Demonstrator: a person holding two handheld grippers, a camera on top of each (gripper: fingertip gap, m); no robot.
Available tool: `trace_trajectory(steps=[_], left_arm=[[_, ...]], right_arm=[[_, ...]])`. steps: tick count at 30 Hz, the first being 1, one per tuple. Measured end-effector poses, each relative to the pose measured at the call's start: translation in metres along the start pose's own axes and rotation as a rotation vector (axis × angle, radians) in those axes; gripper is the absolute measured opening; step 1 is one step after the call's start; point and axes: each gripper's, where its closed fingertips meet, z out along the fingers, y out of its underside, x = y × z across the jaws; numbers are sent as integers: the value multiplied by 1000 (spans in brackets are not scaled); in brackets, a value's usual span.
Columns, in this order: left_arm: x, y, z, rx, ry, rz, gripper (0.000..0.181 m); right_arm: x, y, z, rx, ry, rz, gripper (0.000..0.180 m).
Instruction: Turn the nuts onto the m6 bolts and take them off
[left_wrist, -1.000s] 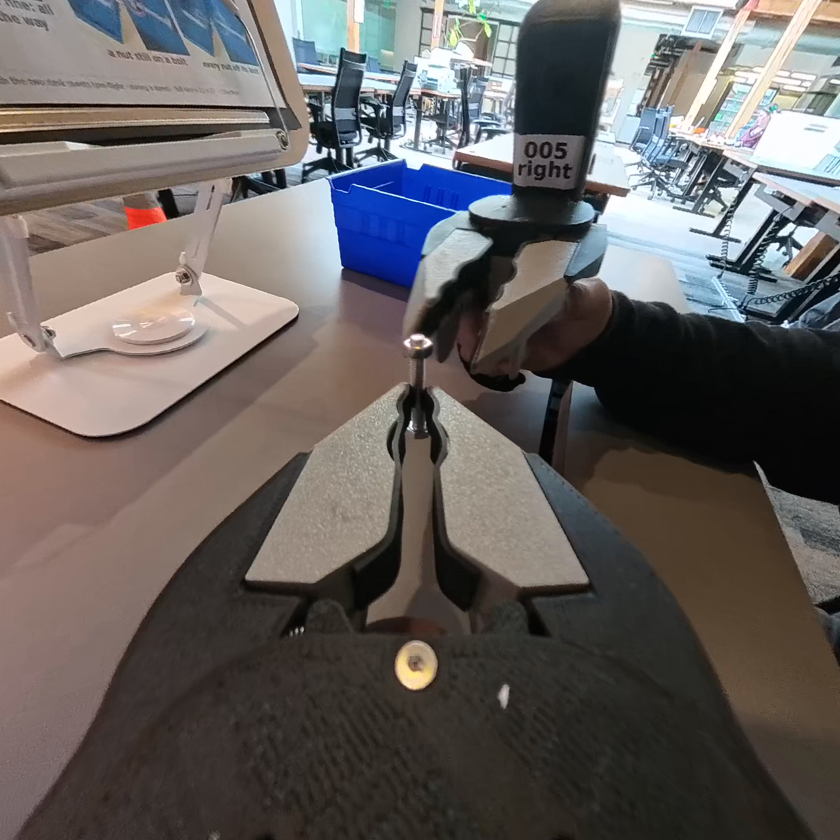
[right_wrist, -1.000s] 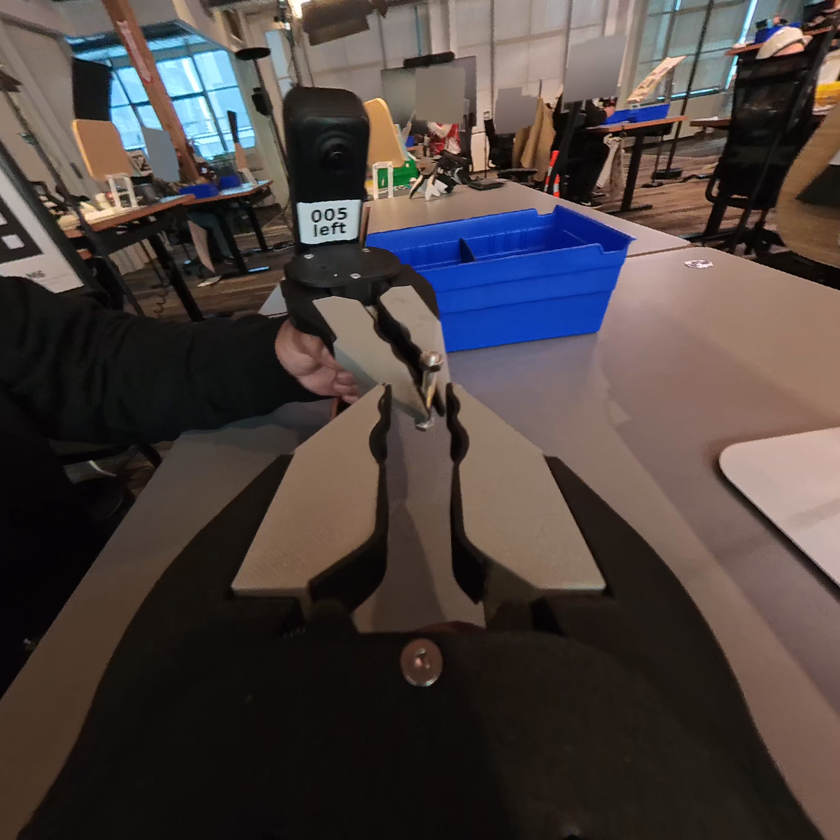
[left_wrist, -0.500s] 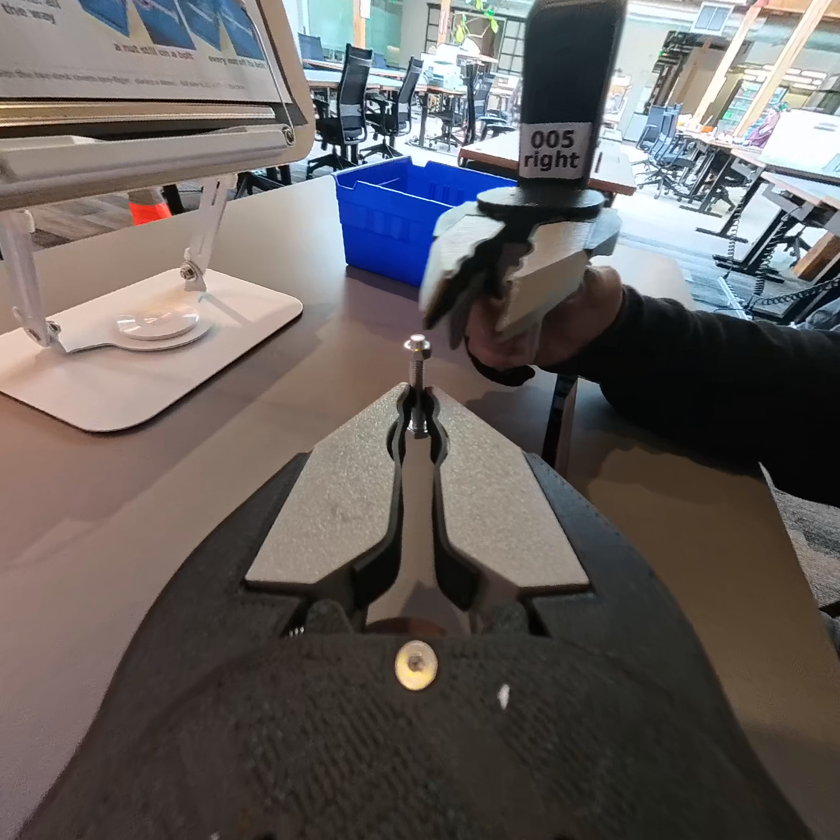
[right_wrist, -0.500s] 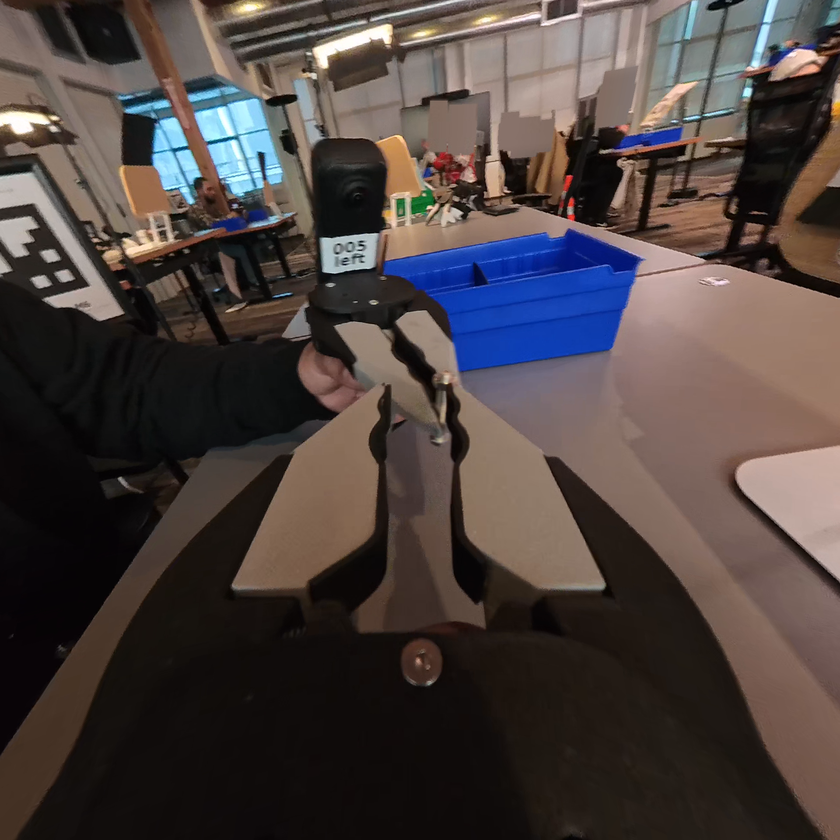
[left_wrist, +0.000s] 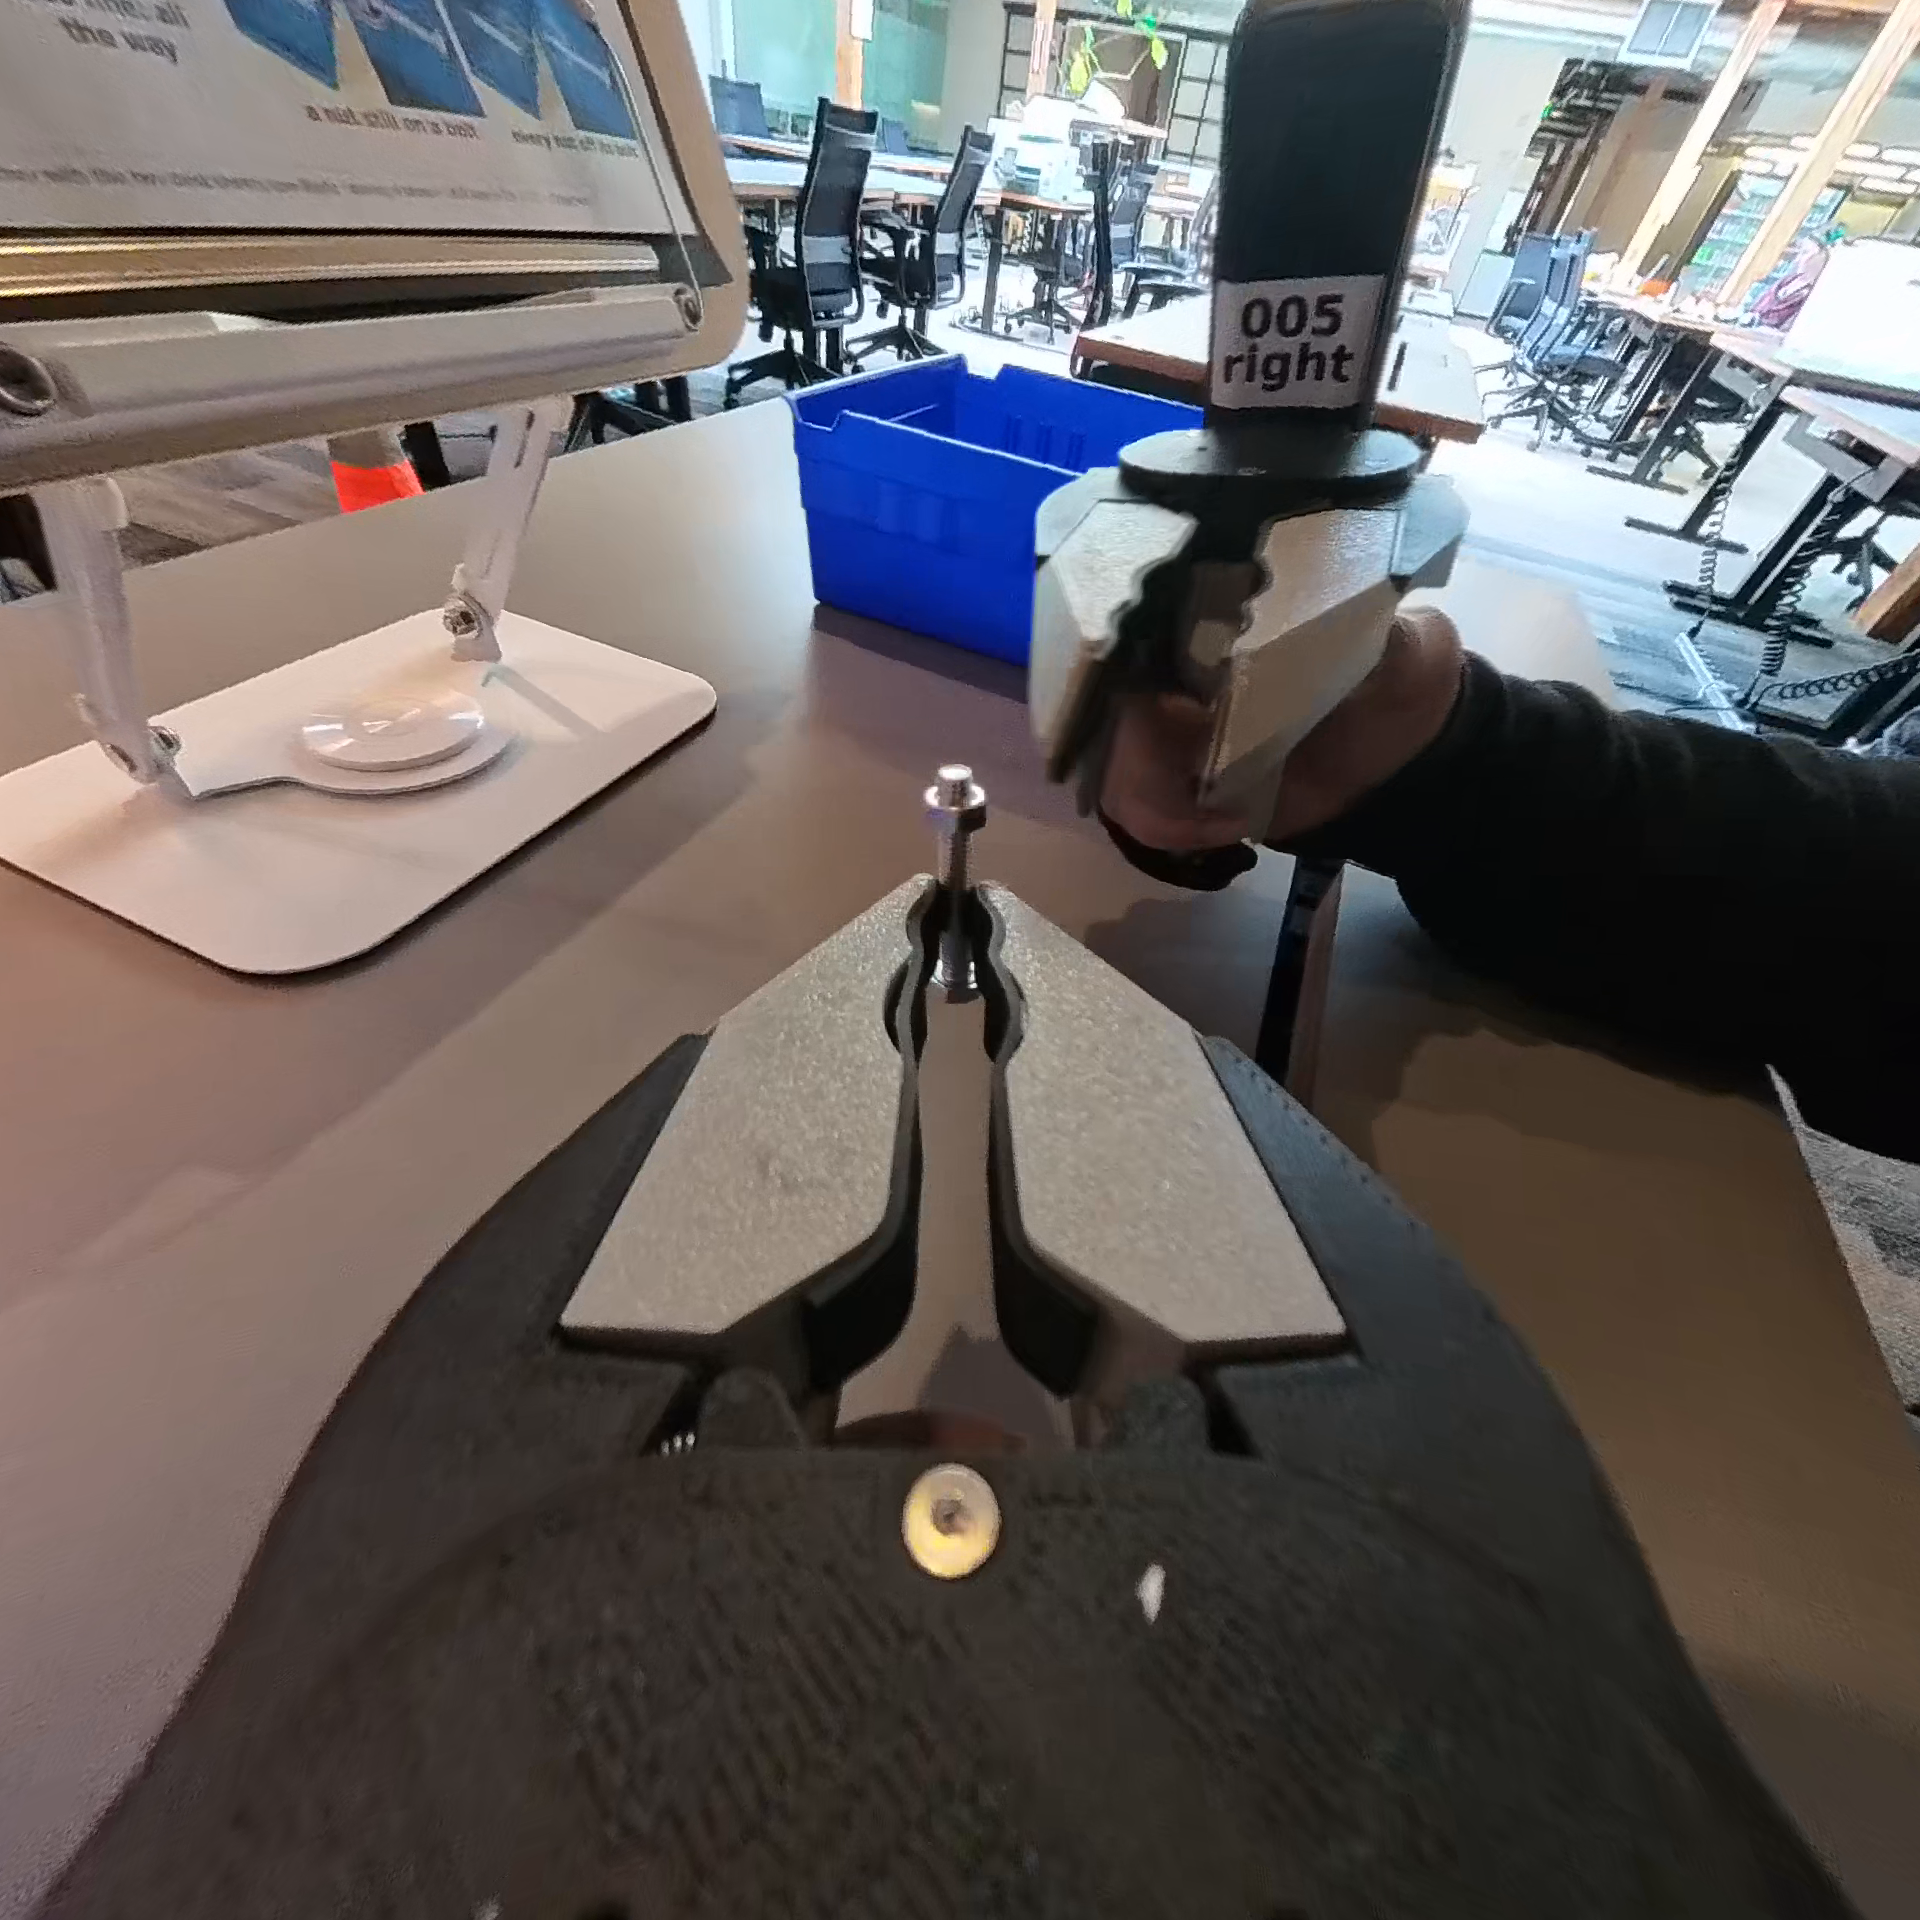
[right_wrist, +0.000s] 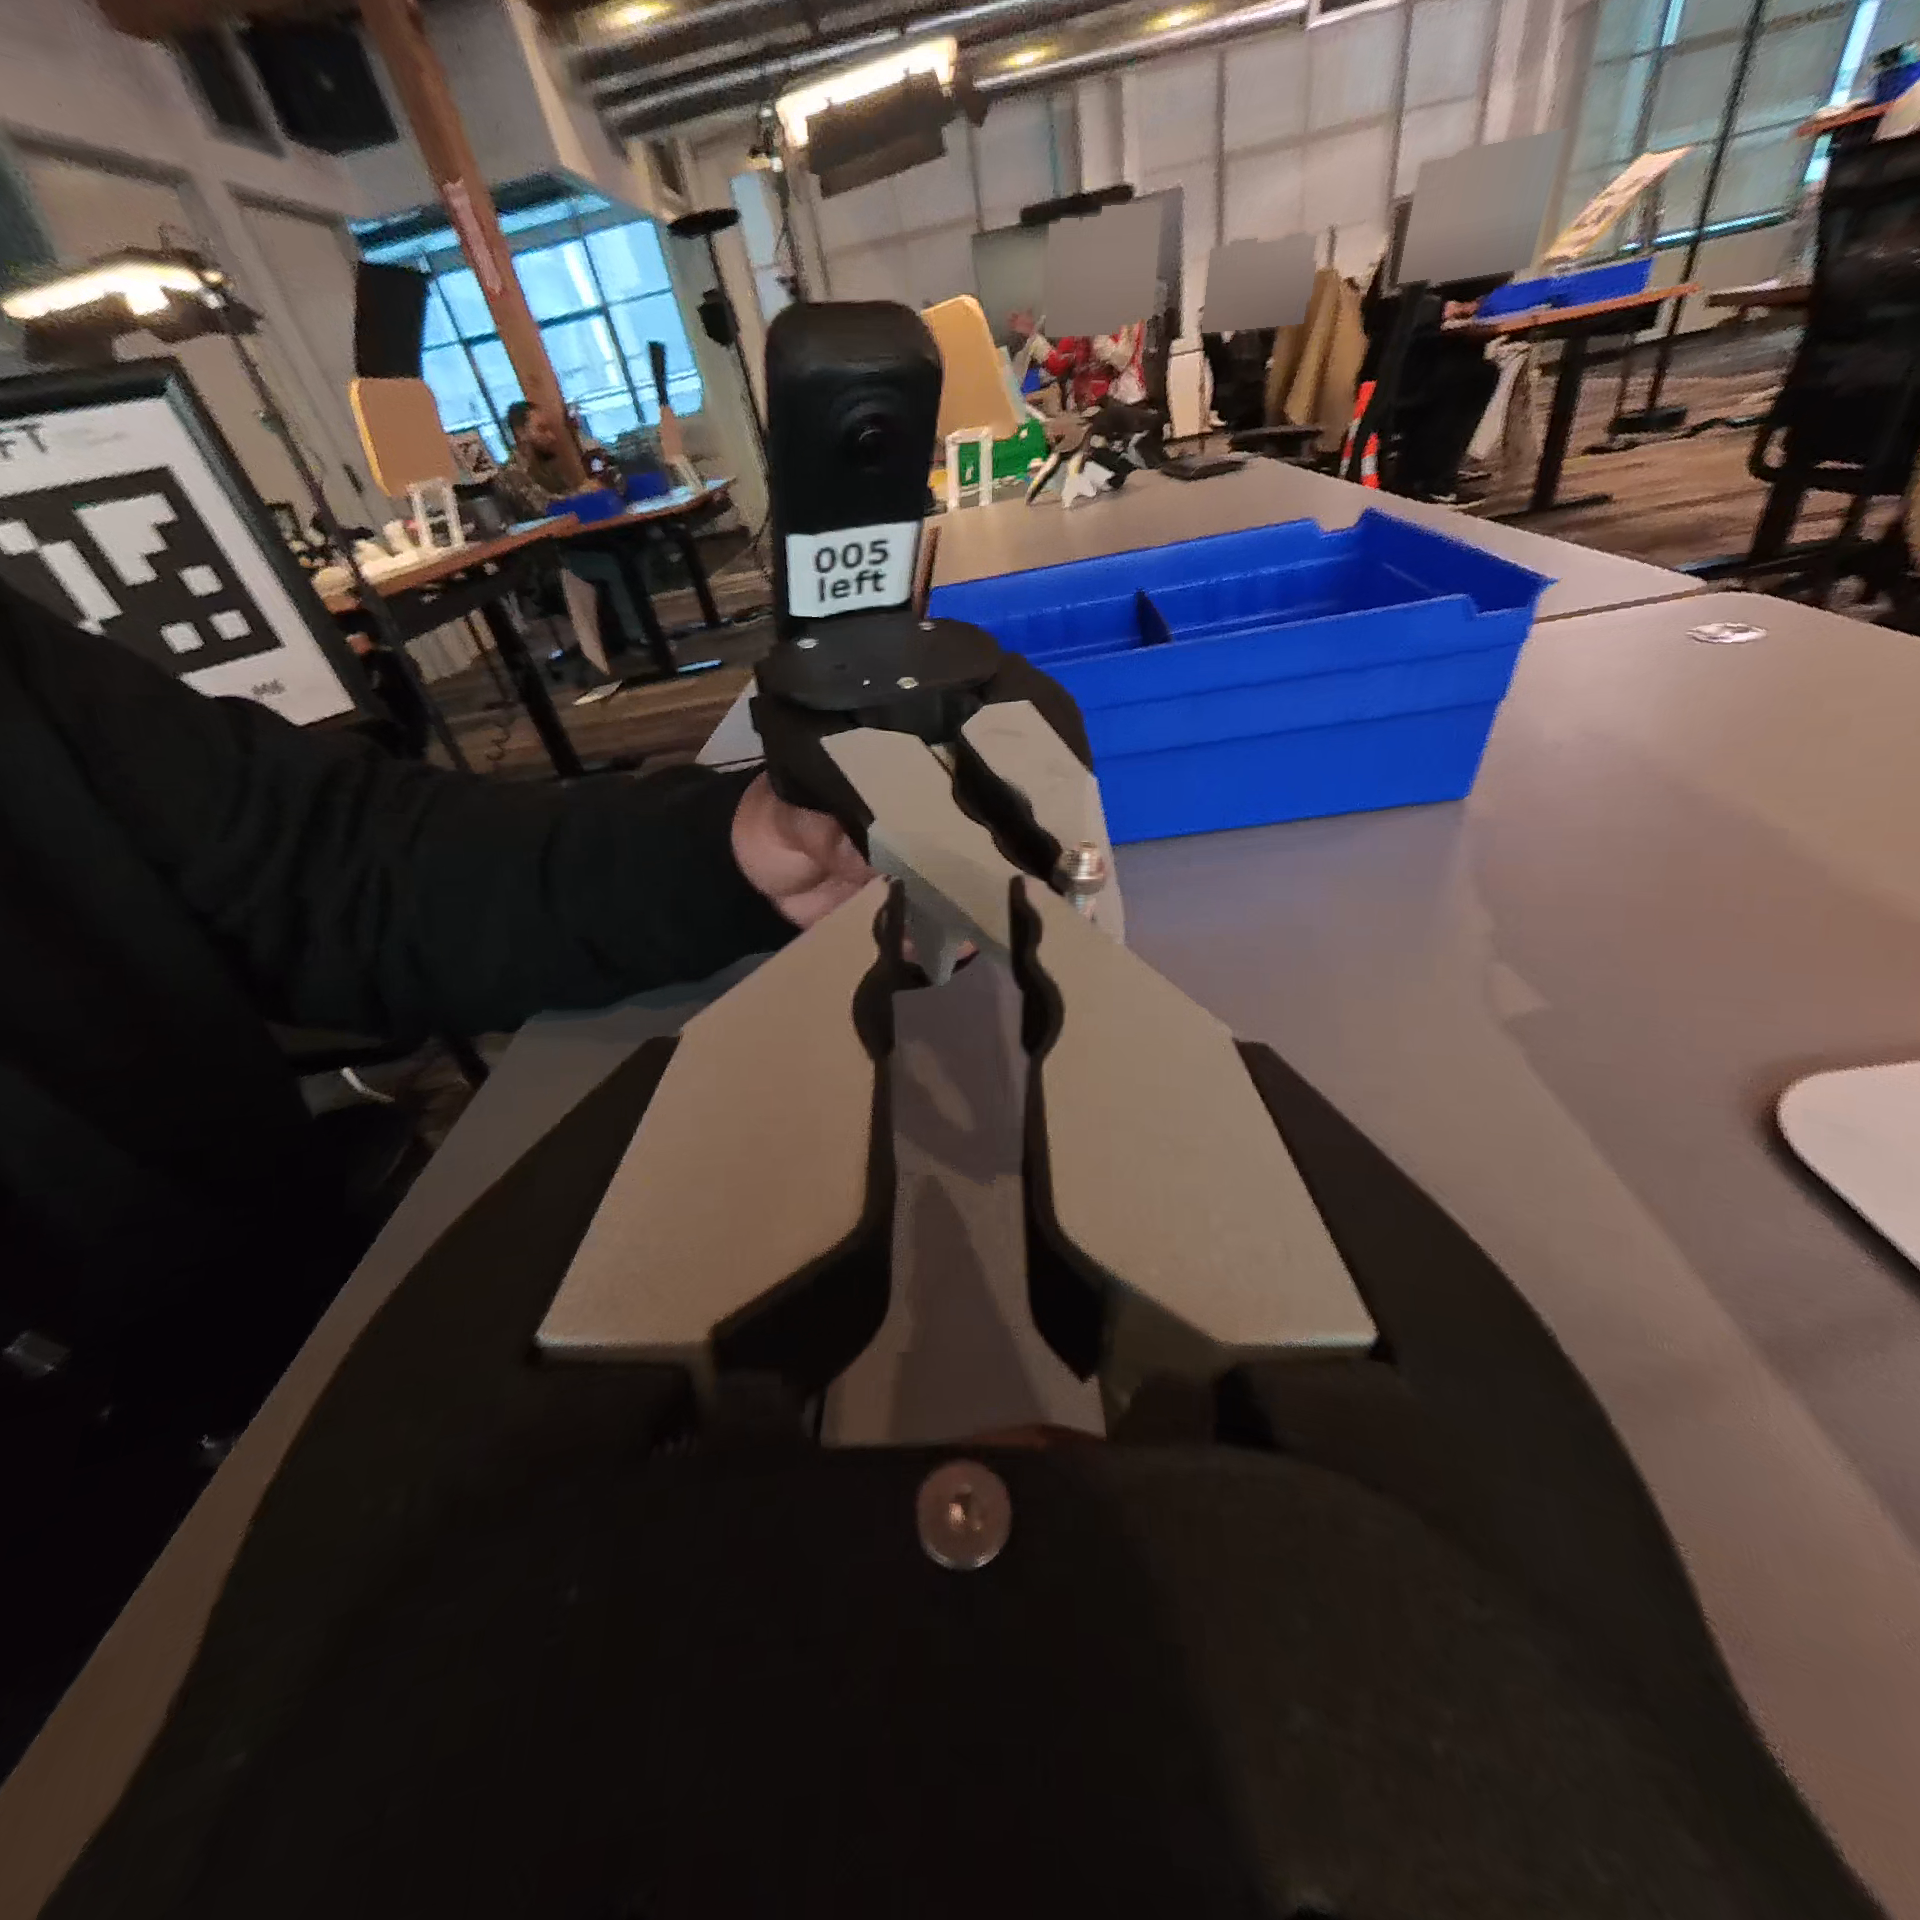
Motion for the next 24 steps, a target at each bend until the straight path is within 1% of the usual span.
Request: trace_trajectory(steps=[3, 7, 11, 13, 14, 15, 16, 20, 24], left_arm=[[3, 2, 2, -10, 9, 11, 2], [10, 3, 5, -22, 27, 26, 2], [7, 4, 5, -27, 14, 26, 2], [6, 3, 4, -21, 7, 28, 2], [4, 1, 3, -12, -8, 27, 2], [1, 0, 2, -8, -20, 22, 2], [0, 0, 1, -7, -14, 13, 2], [3, -4, -1, 23, 16, 0, 2], [9, 2, 4, -12, 26, 24, 2]], right_arm=[[9, 3, 0, -10, 42, 19, 31], [10, 7, 4, -21, 47, 32, 37], [4, 11, 8, -48, 16, 31, 40], [5, 10, 5, -52, 21, 24, 38], [4, 9, 3, -48, 16, 24, 33], [-1, 8, 1, -42, -19, 24, 17], [-3, 6, 0, -30, -39, 31, 14], [4, 8, 2, -39, 7, 37, 28], [10, 12, 6, -50, 39, 42, 37]])
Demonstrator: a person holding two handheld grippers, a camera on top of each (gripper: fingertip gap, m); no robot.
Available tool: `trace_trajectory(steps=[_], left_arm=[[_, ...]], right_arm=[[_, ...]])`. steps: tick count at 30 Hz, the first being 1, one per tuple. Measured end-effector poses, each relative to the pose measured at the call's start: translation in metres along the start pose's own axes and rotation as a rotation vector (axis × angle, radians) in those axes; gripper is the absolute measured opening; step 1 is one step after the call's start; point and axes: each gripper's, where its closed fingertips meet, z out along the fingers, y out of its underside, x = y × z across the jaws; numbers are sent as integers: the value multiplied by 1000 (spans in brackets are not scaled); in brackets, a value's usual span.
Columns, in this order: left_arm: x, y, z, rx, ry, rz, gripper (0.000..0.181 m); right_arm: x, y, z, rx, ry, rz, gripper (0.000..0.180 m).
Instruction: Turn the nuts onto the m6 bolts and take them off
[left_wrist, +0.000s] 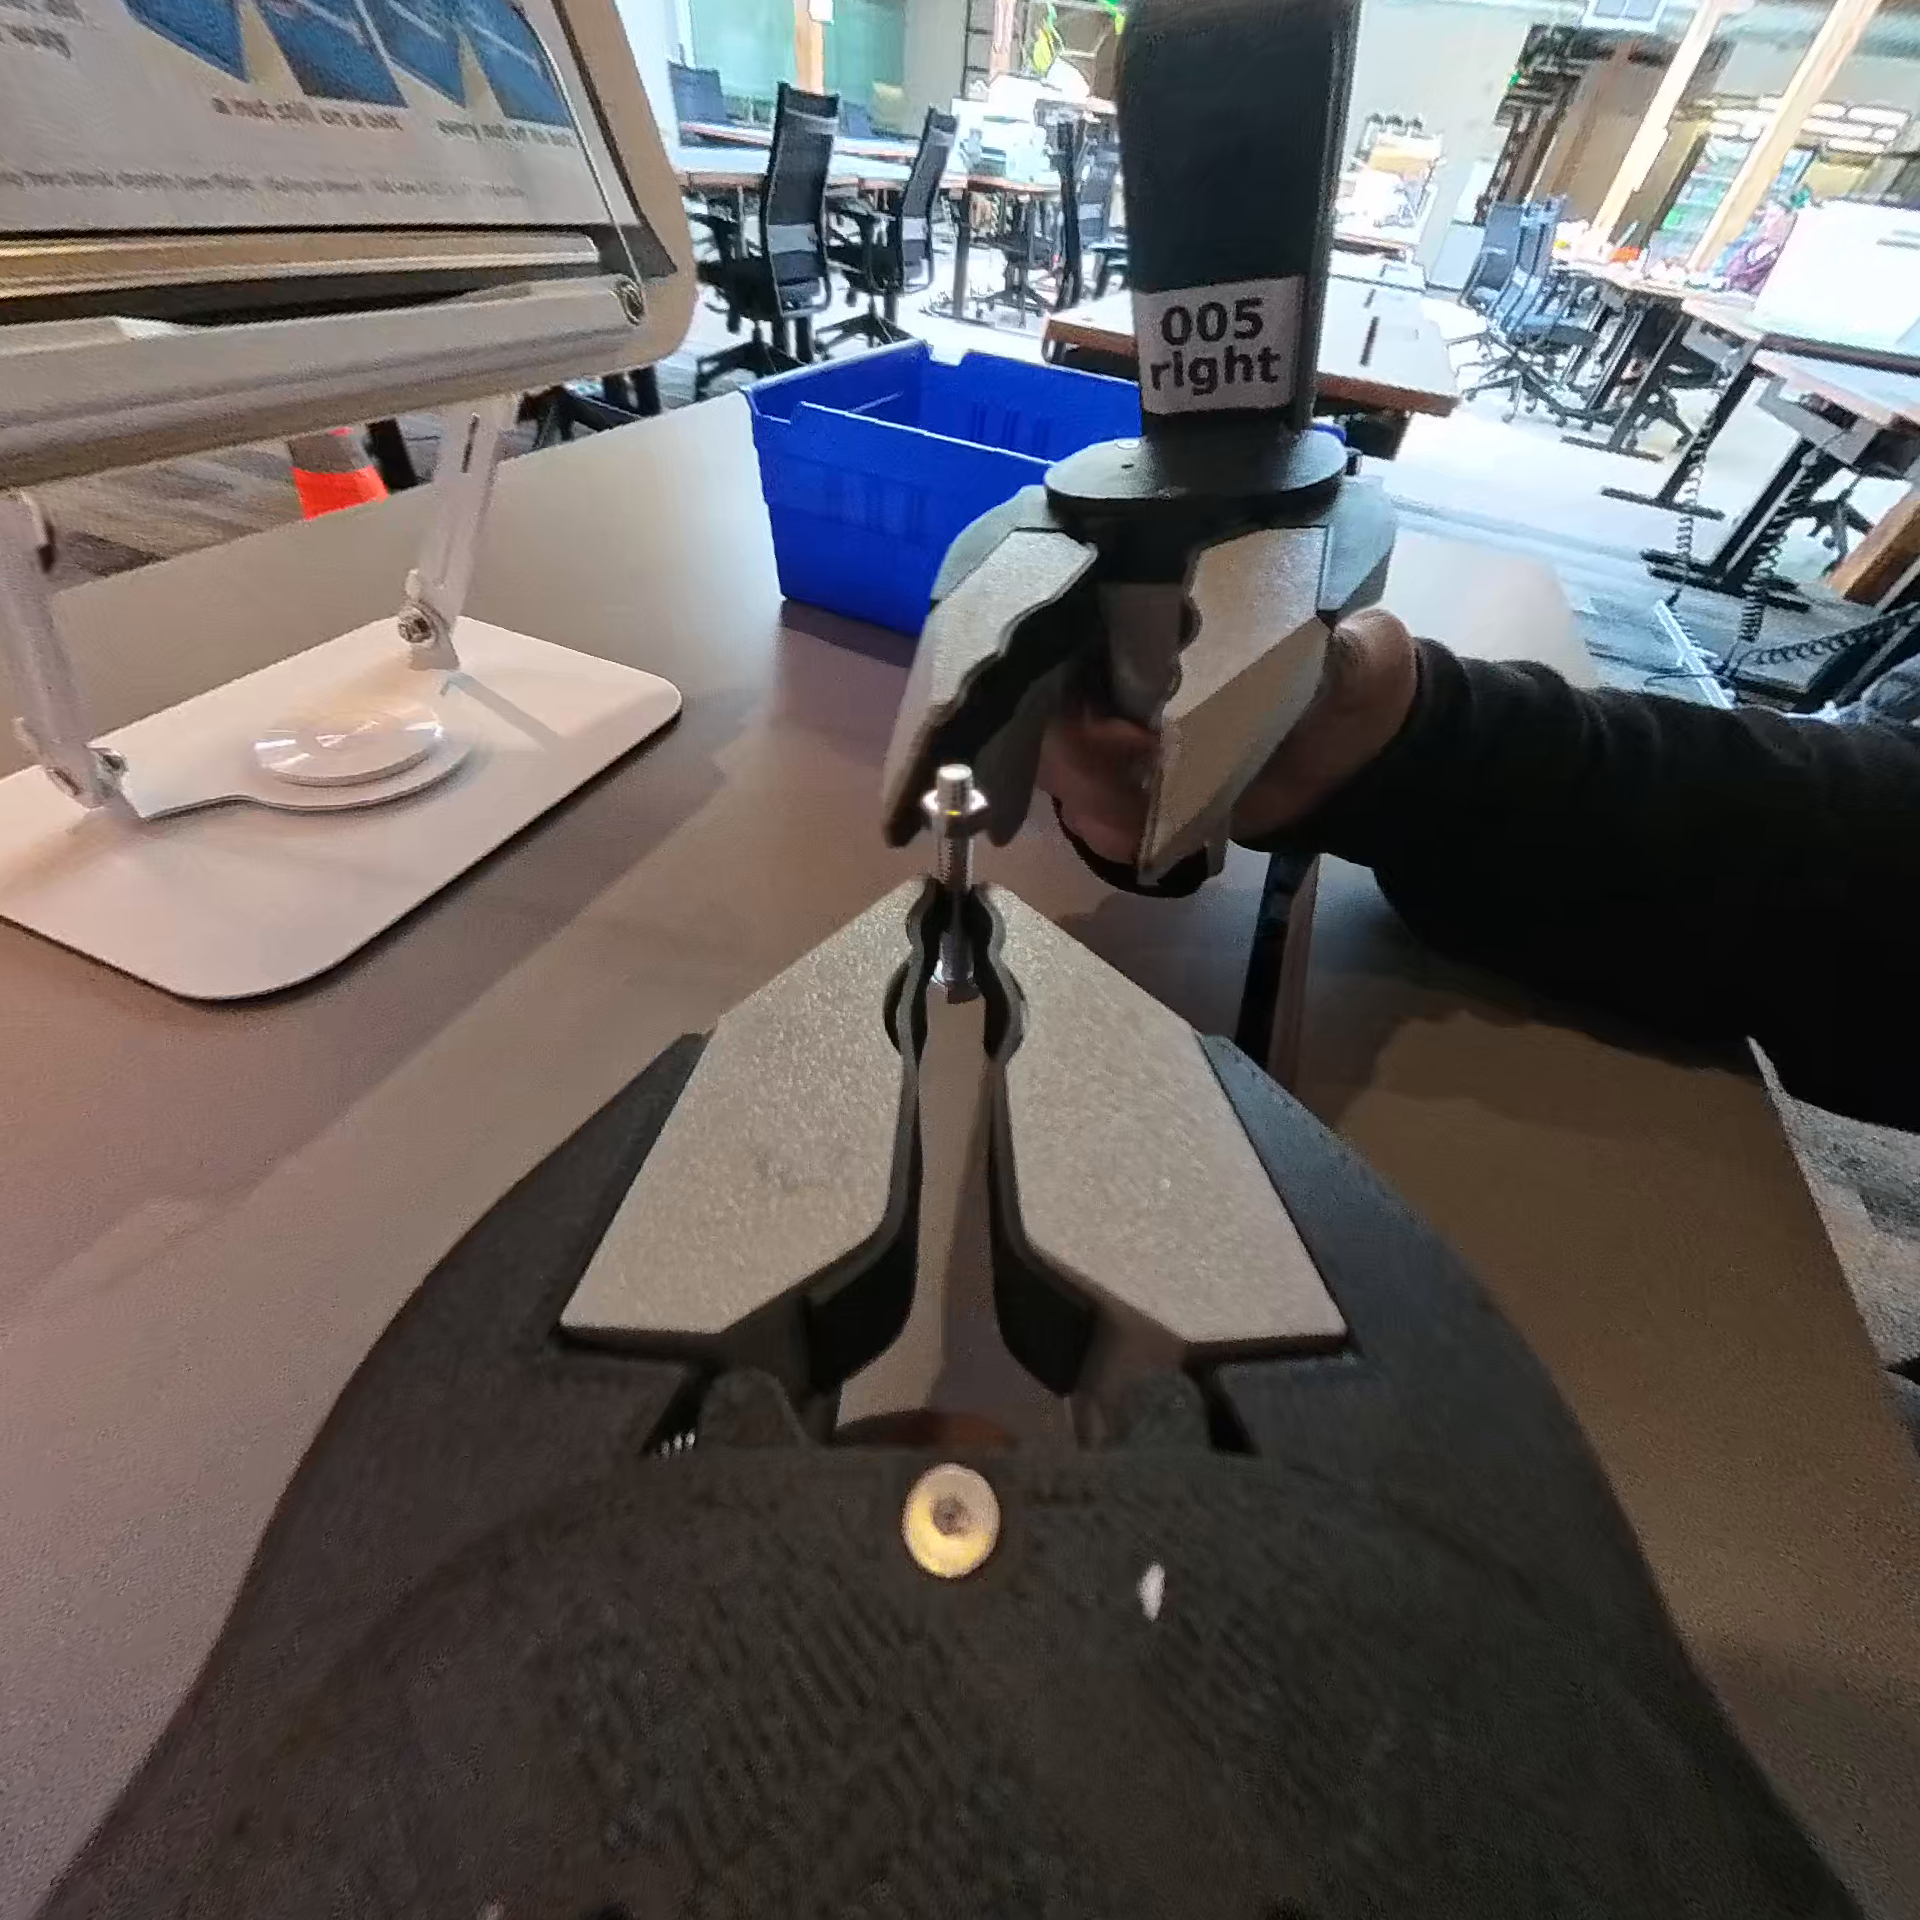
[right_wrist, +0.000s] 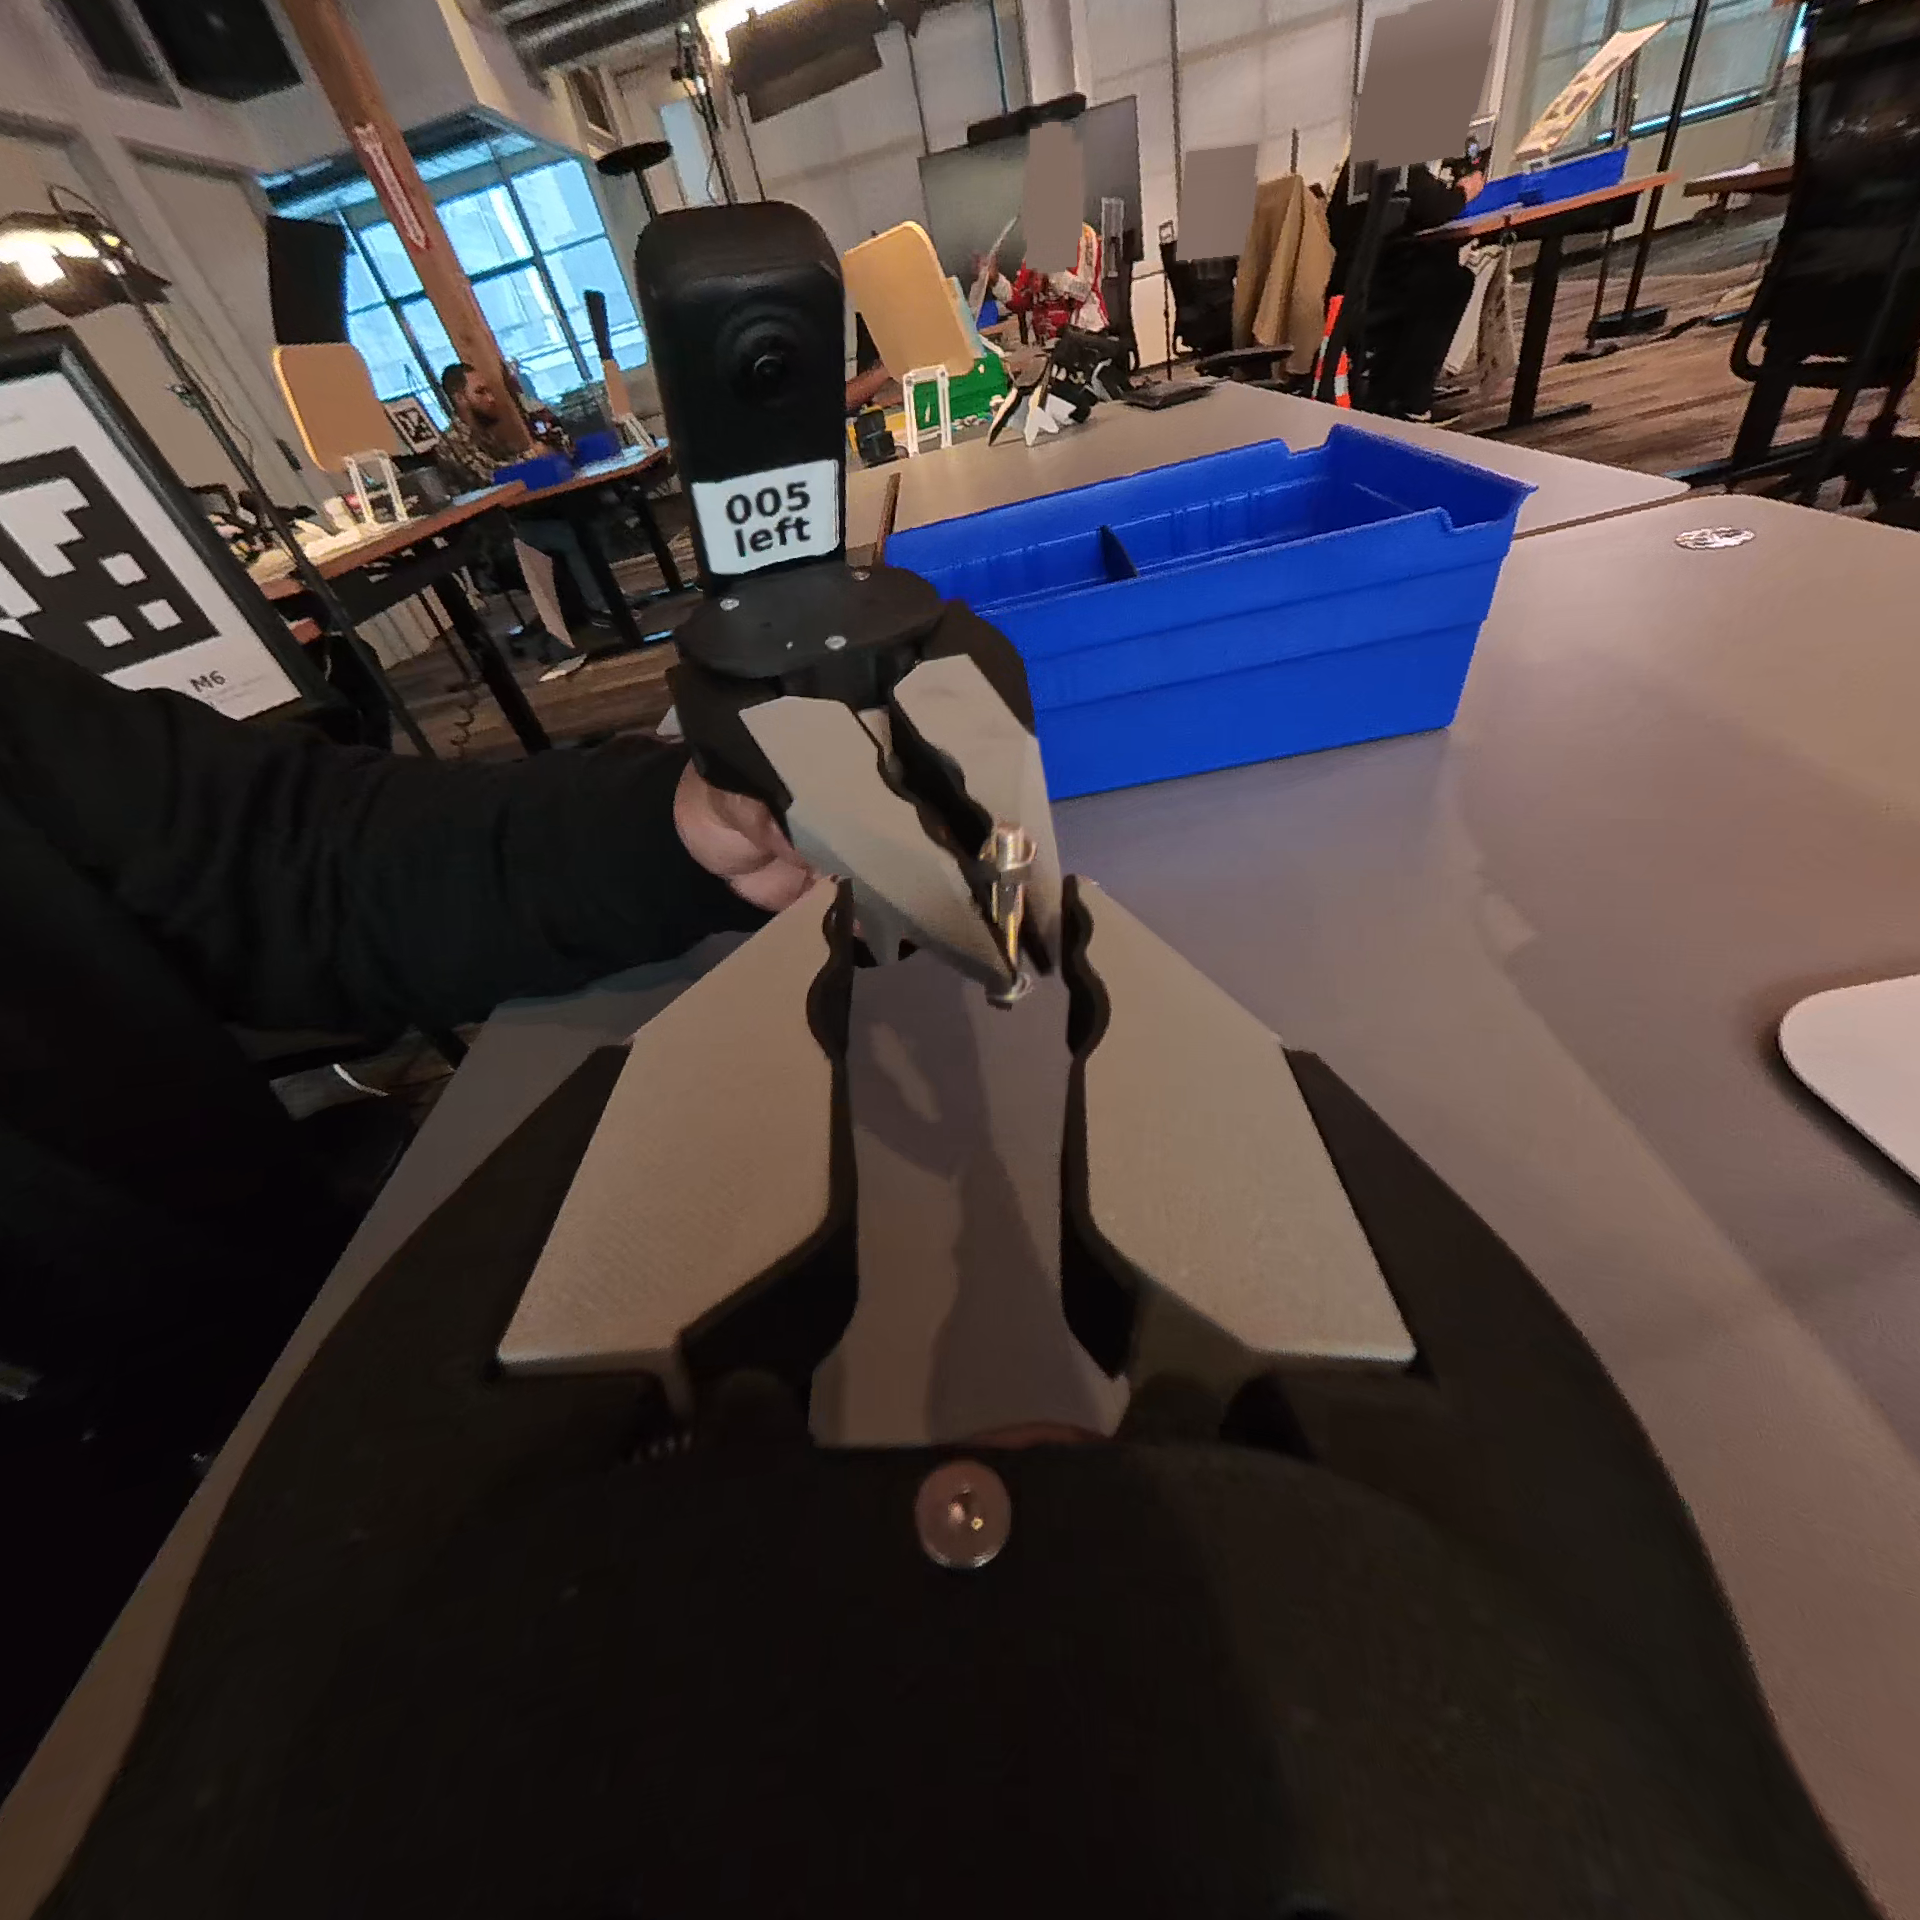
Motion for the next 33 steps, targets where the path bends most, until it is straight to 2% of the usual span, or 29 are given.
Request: trace_trajectory(steps=[3, 5, 8, 11, 17, 21, 25, 27, 33], left_arm=[[7, 8, 5, -39, 34, 1, 2], [5, 9, 5, -46, 17, 16, 2], [1, 3, 2, -21, -5, 21, 2], [-5, -2, -3, 9, -21, -5, 2], [-2, -1, -2, 8, 5, -15, 2], [8, 0, 2, -4, 31, 17, 2], [0, -2, -1, 6, -6, 13, 2], [-7, -3, -4, 14, -27, -13, 2], [-1, -2, -3, 15, 15, -10, 2]], right_arm=[[1, 1, 2, -5, 14, -12, 40], [-4, 2, 1, -20, -12, -27, 33], [-4, 0, -3, -21, -9, -24, 32], [-7, -2, -7, -9, -46, -10, 18], [5, -4, -6, 10, 28, -8, 36], [4, -1, -3, 3, 19, -1, 42], [-8, 2, -1, -26, -44, -8, 34], [-17, -2, -4, -7, -89, -37, 16], [-2, -3, -4, 7, -9, -11, 36]])
